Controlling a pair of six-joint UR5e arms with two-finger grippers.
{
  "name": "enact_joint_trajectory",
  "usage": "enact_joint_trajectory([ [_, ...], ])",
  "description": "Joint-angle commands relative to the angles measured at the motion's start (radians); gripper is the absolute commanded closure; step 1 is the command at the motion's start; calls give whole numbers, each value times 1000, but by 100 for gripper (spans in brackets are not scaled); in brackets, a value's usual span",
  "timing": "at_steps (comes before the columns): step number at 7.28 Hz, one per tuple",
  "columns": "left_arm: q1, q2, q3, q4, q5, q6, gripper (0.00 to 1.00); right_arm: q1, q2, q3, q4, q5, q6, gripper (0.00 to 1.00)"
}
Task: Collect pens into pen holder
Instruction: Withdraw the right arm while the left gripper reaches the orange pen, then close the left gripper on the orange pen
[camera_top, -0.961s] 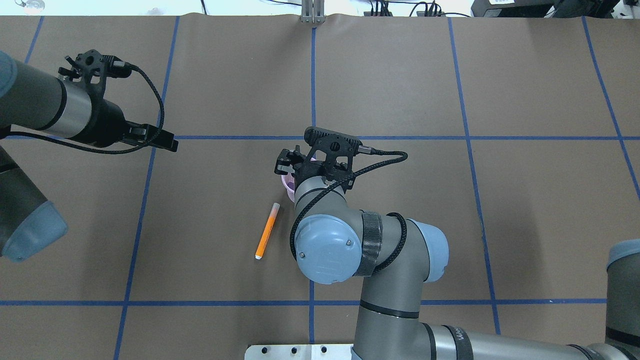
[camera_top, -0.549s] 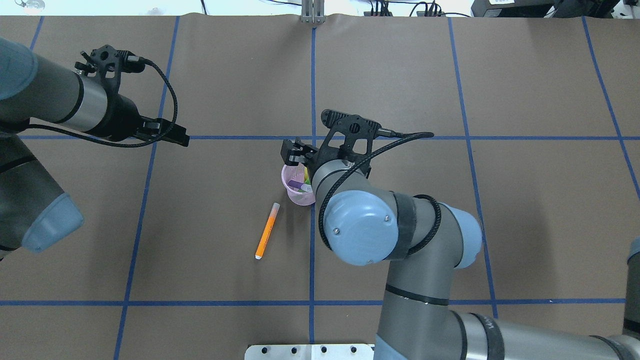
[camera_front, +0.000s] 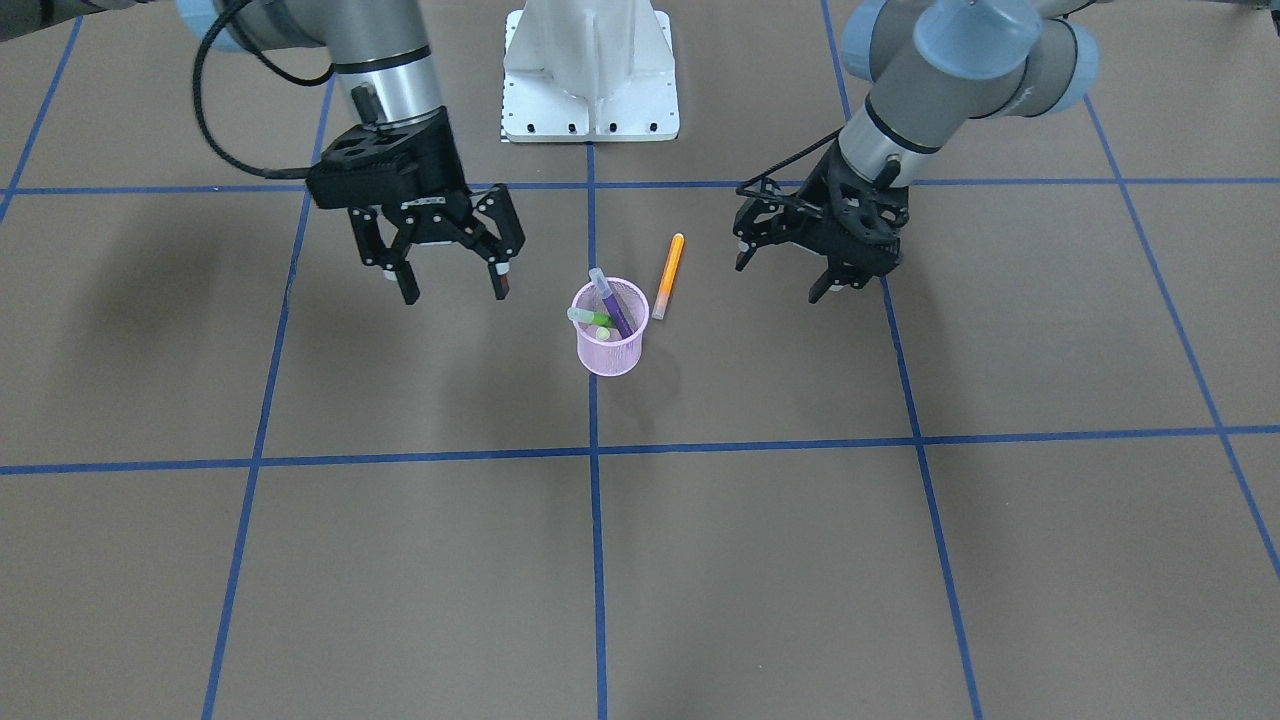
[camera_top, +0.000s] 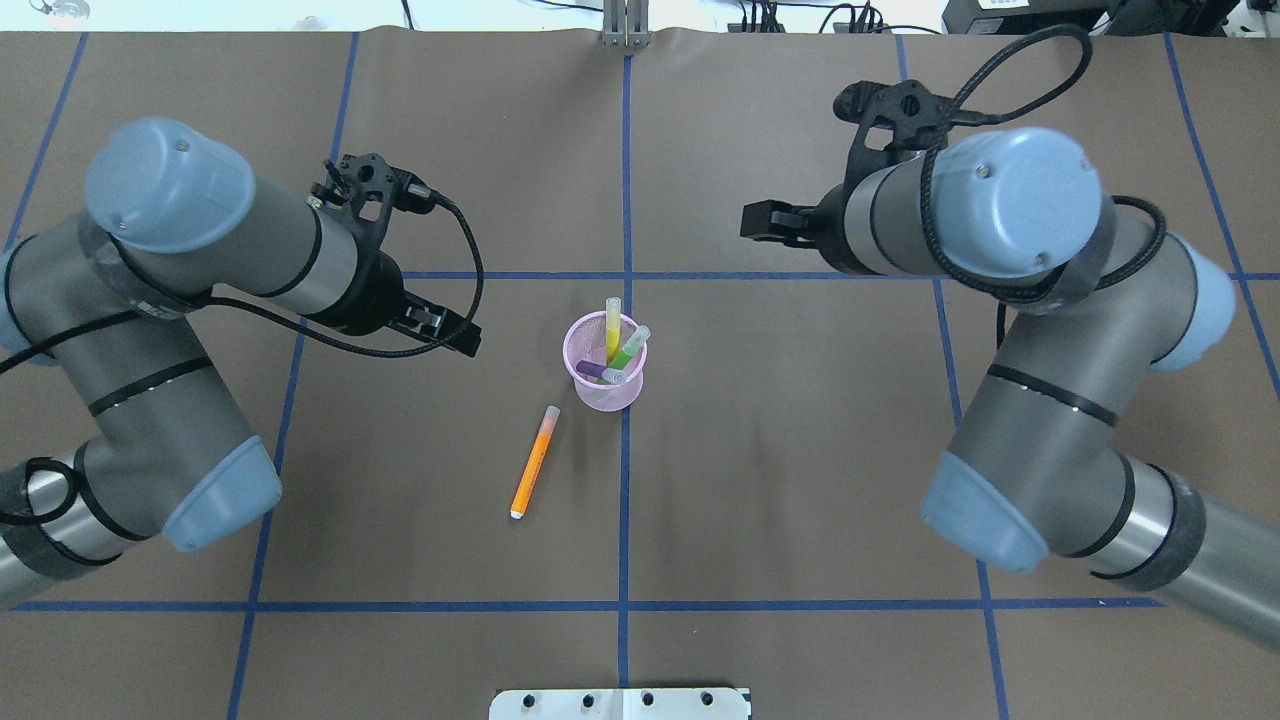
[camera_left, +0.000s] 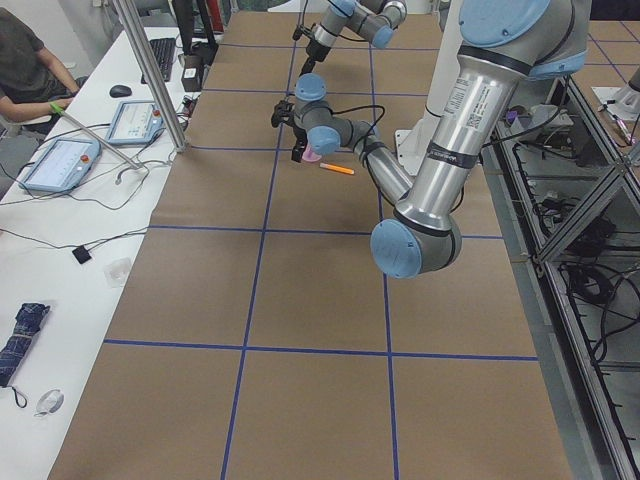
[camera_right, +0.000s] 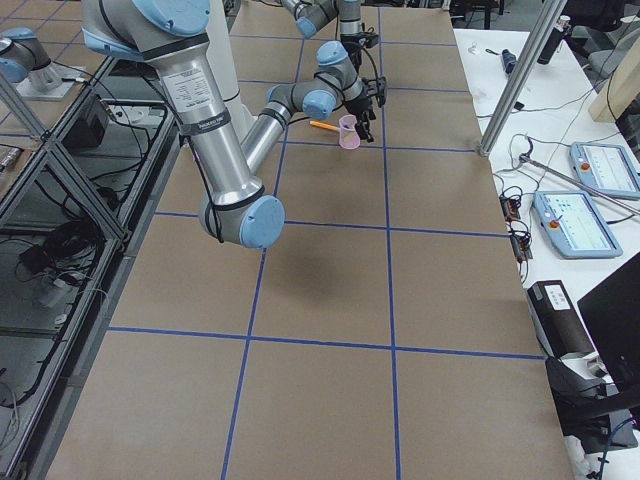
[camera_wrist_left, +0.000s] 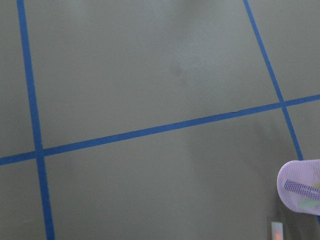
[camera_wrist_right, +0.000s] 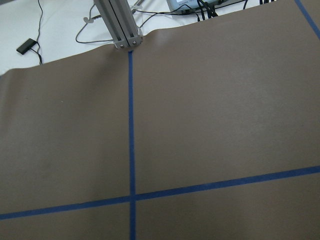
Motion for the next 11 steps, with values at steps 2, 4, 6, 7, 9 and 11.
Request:
enact_joint_trajectory([
  [2, 159, -129, 79, 216, 137, 116, 10, 216, -61, -88, -9, 340, -203, 0],
  [4, 164, -218, 222, 212, 131, 116, 18, 255, -79, -123, -7, 397, -263, 0],
  [6, 173, -215, 237, 206, 130, 112, 22, 255, -79, -123, -7, 397, -263, 0],
  [7, 191, -215, 247, 206, 128, 106, 22, 255, -78, -123, -7, 397, -262, 0],
  [9, 205, -217, 254, 207, 127, 103, 24, 255, -79, -123, -7, 398, -262, 0],
  [11, 205, -217, 261, 207, 127, 104, 32, 255, -81, -123, -4, 397, -260, 0],
])
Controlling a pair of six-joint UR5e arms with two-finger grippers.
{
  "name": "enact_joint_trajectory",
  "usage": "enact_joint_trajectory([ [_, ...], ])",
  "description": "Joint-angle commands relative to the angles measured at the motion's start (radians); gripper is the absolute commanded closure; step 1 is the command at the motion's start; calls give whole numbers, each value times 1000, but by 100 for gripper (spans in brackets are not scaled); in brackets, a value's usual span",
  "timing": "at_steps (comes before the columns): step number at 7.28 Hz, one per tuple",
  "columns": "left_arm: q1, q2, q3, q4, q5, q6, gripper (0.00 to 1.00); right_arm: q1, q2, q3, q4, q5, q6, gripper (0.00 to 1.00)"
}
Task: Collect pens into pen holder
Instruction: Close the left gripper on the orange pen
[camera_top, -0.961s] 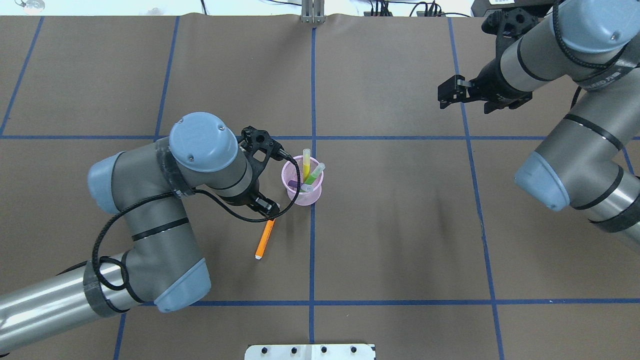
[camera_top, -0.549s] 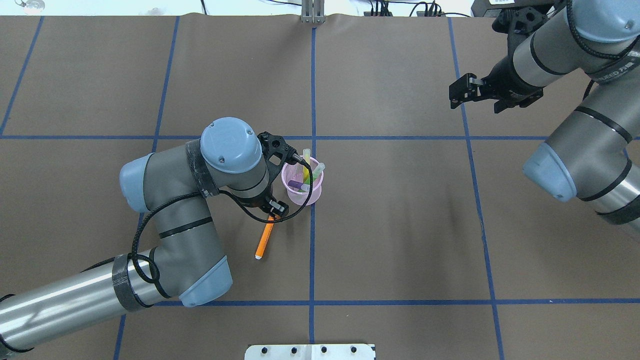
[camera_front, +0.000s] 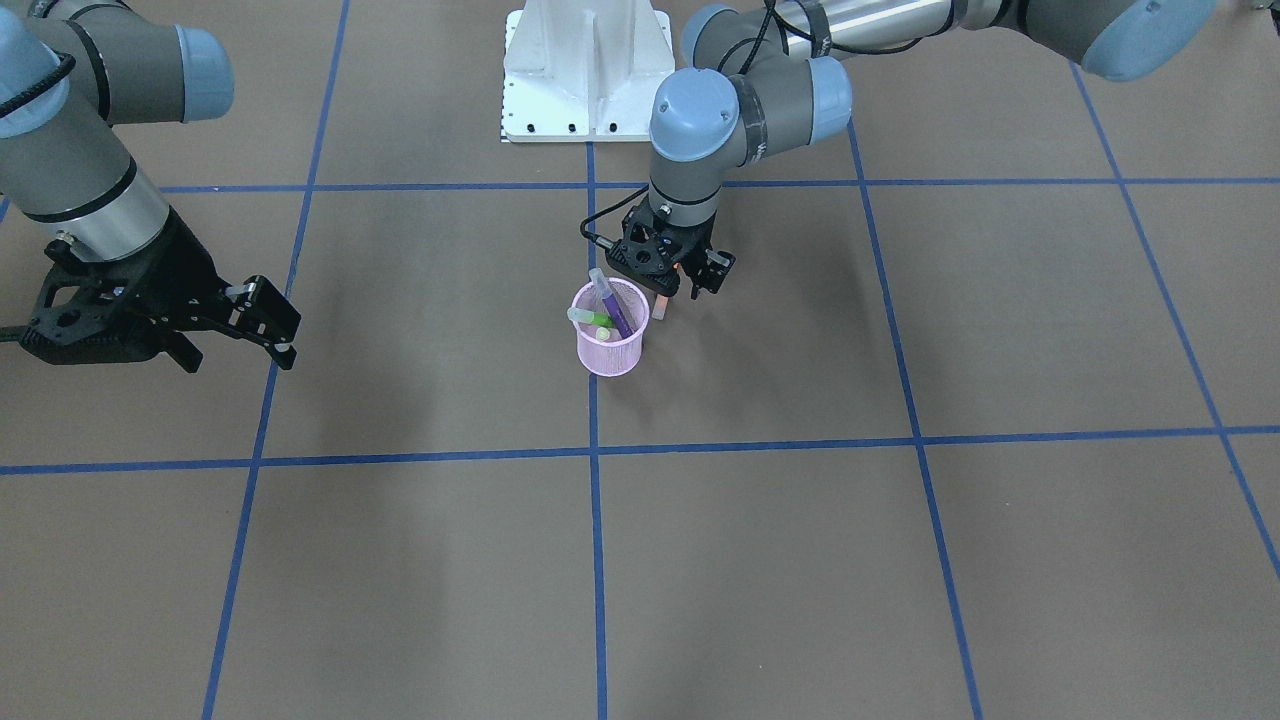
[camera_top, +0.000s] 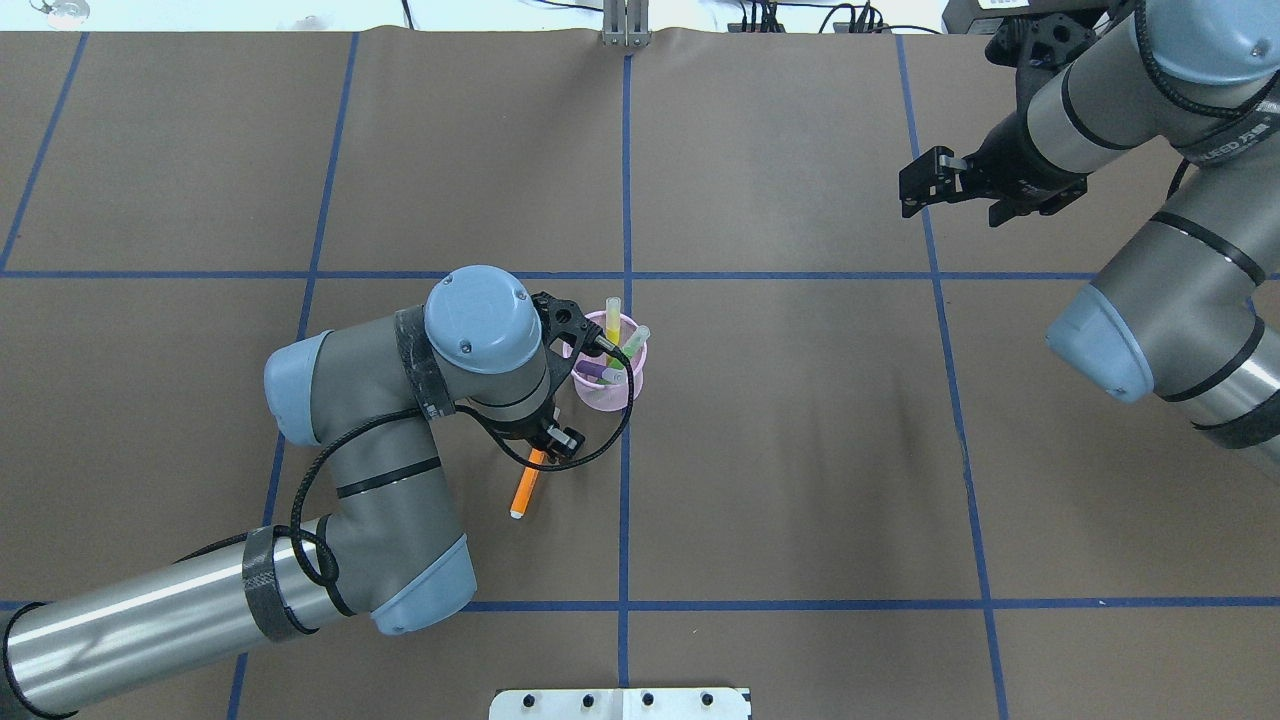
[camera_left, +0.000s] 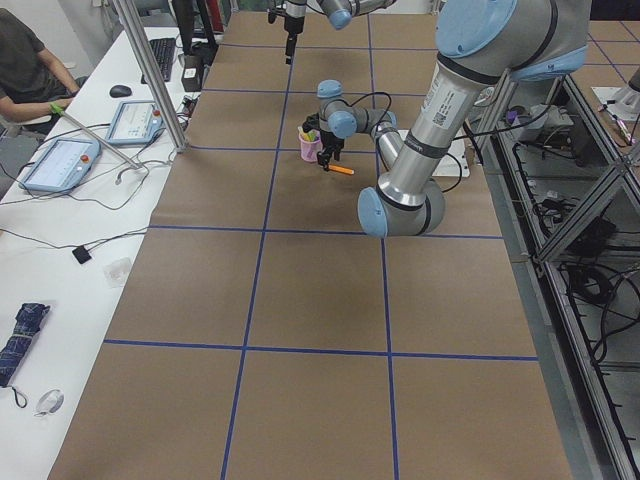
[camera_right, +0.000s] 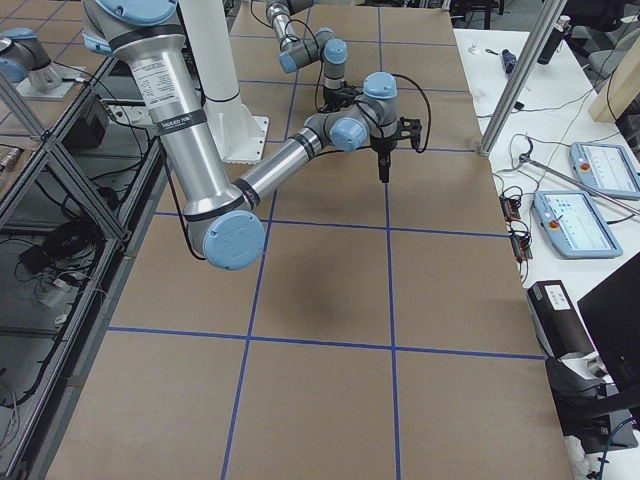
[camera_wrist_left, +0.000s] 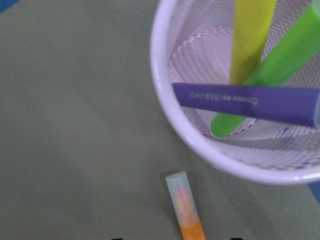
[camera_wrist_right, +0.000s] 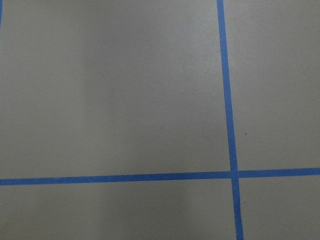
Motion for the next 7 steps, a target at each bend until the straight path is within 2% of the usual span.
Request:
enact_joint_trajectory([
  [1, 1, 1, 6, 0, 0, 1, 33, 0, -1, 0, 2, -1, 1, 0],
  [7, 3, -4, 29, -14, 0, -4, 36, -1, -1, 1, 6, -3, 15, 0],
])
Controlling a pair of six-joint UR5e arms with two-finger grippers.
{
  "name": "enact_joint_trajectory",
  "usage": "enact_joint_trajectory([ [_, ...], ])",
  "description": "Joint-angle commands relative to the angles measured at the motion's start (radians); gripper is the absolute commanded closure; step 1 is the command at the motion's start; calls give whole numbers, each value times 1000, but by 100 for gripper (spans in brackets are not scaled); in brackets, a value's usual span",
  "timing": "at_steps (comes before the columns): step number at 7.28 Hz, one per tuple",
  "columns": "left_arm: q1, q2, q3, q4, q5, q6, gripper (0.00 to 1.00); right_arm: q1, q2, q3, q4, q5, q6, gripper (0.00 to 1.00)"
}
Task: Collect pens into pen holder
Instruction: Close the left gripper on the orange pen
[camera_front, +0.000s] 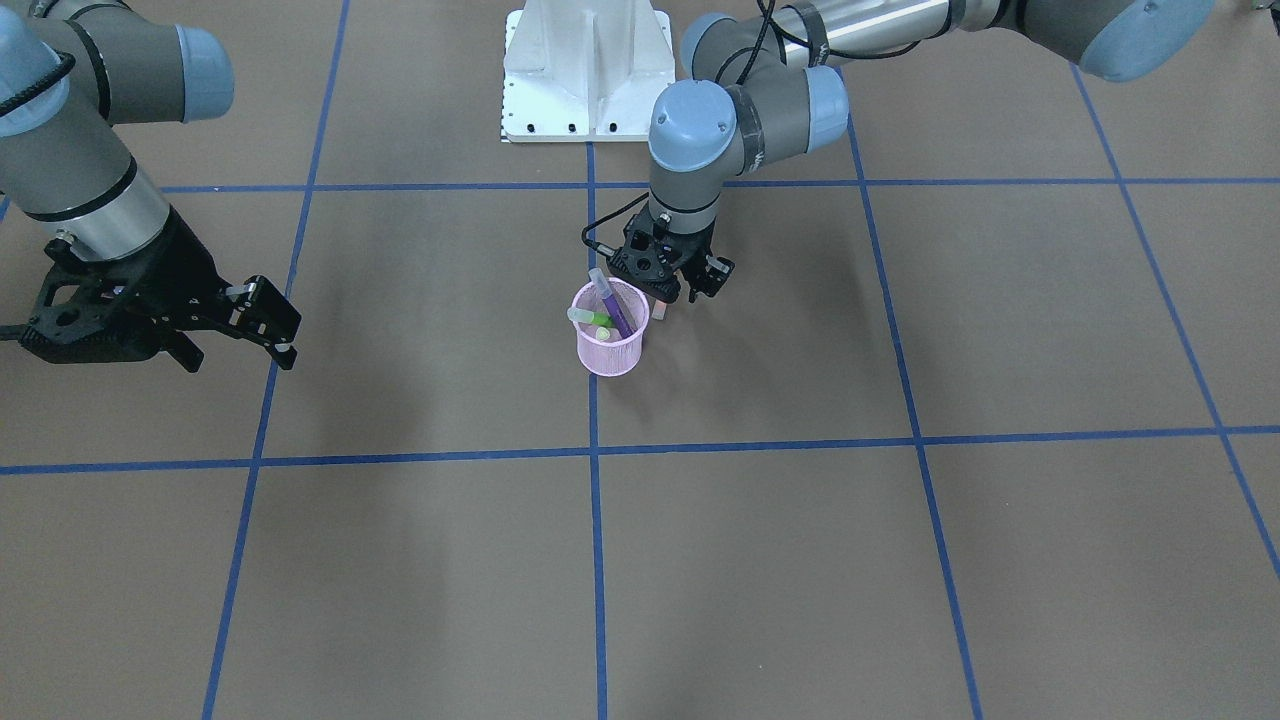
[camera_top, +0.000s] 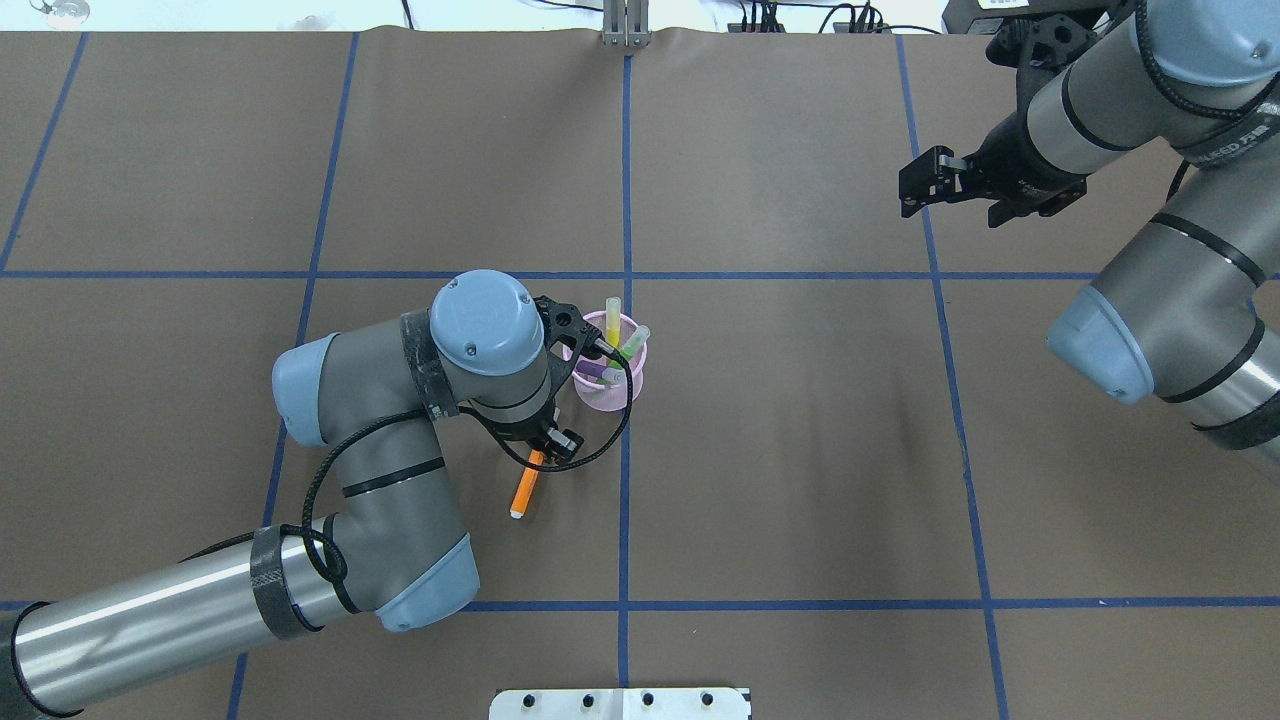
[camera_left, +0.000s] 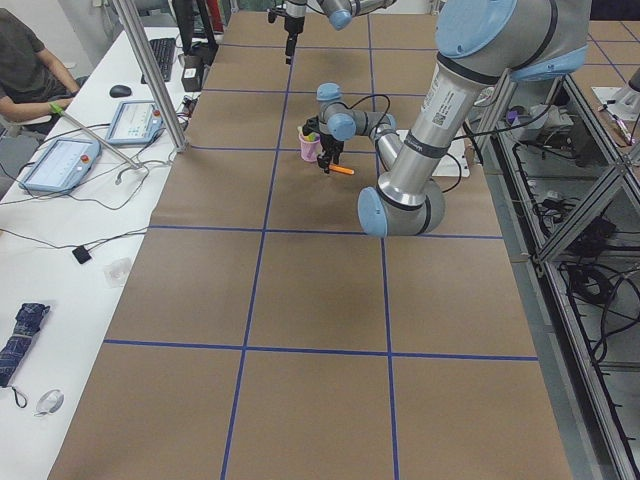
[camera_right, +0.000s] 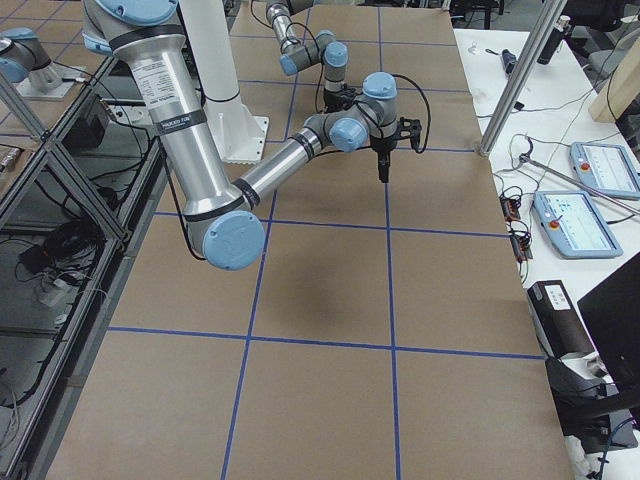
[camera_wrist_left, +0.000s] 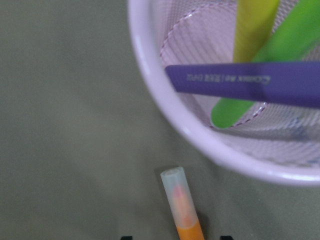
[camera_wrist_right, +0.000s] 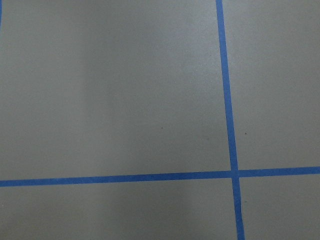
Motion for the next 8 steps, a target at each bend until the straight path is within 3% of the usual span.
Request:
enact_joint_trajectory([
  [1, 1, -1, 7, 0, 0, 1, 39, 0, 0, 0, 1, -1, 1, 0],
  [3, 1, -2, 10, 0, 0, 1, 40, 0, 0, 0, 1, -1, 2, 0],
  [5, 1, -4, 13, 0, 0, -1, 54, 1, -2, 0, 1, -1, 4, 0],
  [8, 0, -4, 15, 0, -5, 2, 100, 1, 1, 0, 1, -3, 25, 0],
])
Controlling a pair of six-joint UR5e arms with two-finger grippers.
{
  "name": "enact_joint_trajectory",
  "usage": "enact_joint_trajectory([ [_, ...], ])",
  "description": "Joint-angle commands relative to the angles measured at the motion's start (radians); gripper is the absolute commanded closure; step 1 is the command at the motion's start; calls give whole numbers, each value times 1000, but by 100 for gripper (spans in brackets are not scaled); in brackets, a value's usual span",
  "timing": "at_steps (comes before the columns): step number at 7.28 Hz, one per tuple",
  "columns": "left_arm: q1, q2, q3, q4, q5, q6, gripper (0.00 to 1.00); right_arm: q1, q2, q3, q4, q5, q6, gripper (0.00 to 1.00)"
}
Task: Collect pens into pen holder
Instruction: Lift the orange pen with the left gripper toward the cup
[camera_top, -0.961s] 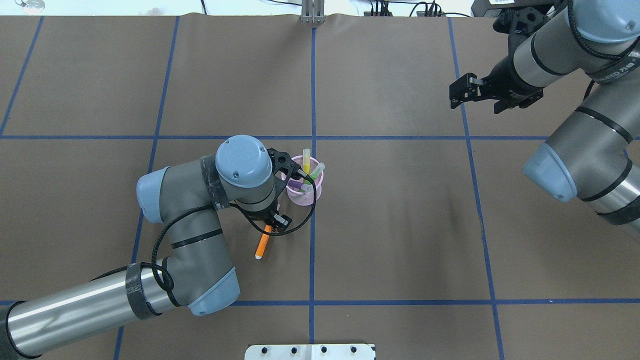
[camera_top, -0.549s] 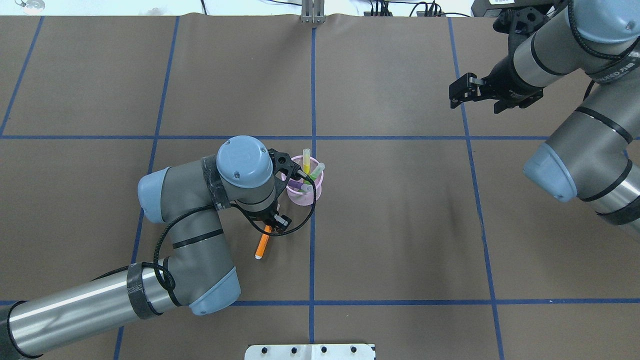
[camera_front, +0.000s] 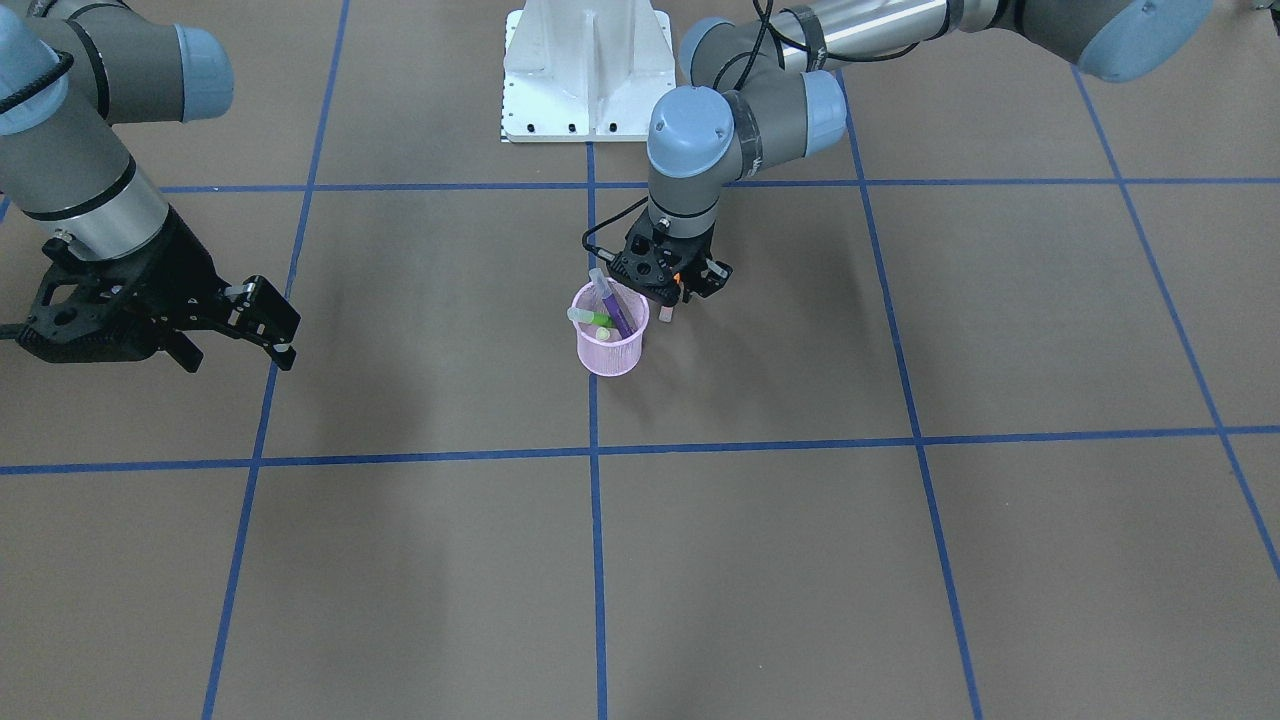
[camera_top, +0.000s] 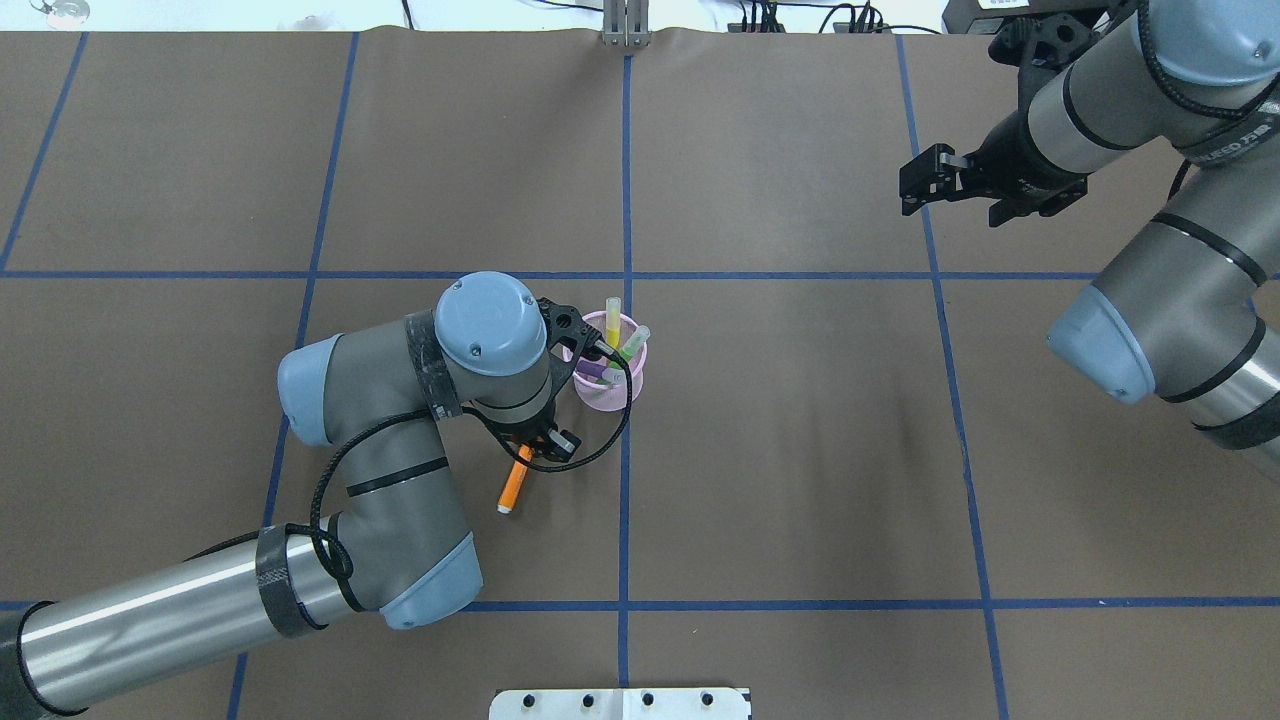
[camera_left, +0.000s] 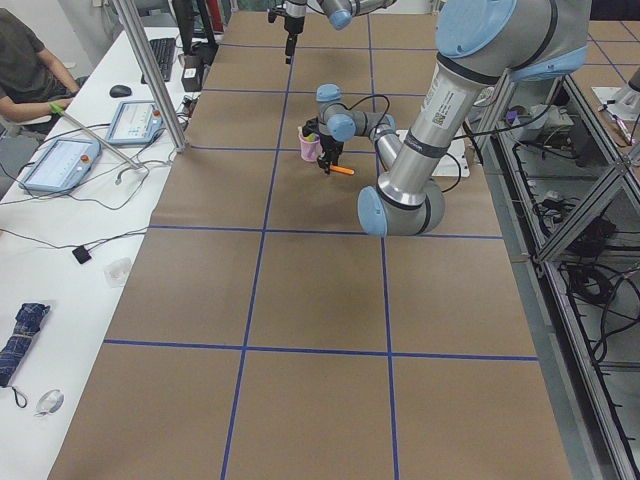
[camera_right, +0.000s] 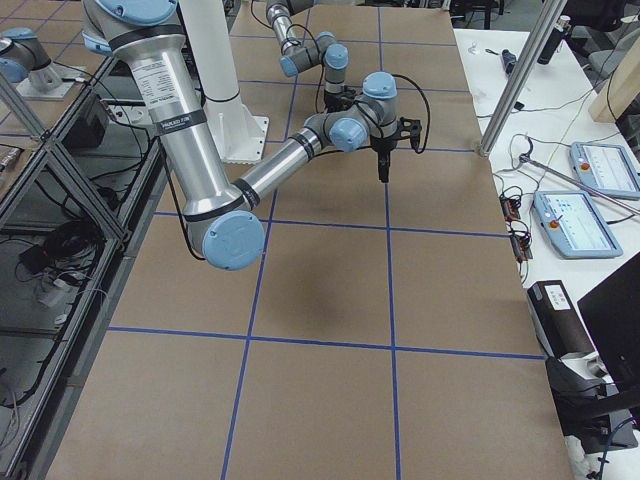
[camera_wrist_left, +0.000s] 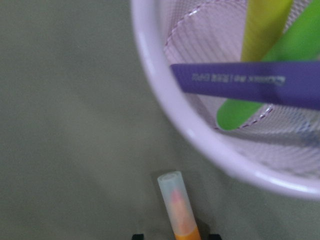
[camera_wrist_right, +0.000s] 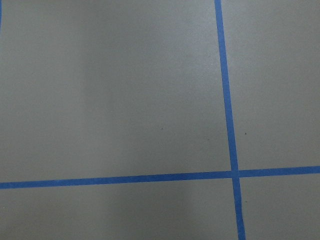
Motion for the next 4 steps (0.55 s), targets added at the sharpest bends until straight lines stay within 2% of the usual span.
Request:
enact_joint_trajectory([
  [1, -10, -2, -5, -3, -77, 4, 100, 0, 0, 0, 0, -2, 7, 0],
  [2, -62, -6, -10, -11, -168, 4, 100, 0, 1, 0, 0, -5, 7, 0],
  [4, -174, -12, -68, -12, -239, -1, 100, 2, 1, 0, 0, -7, 7, 0],
])
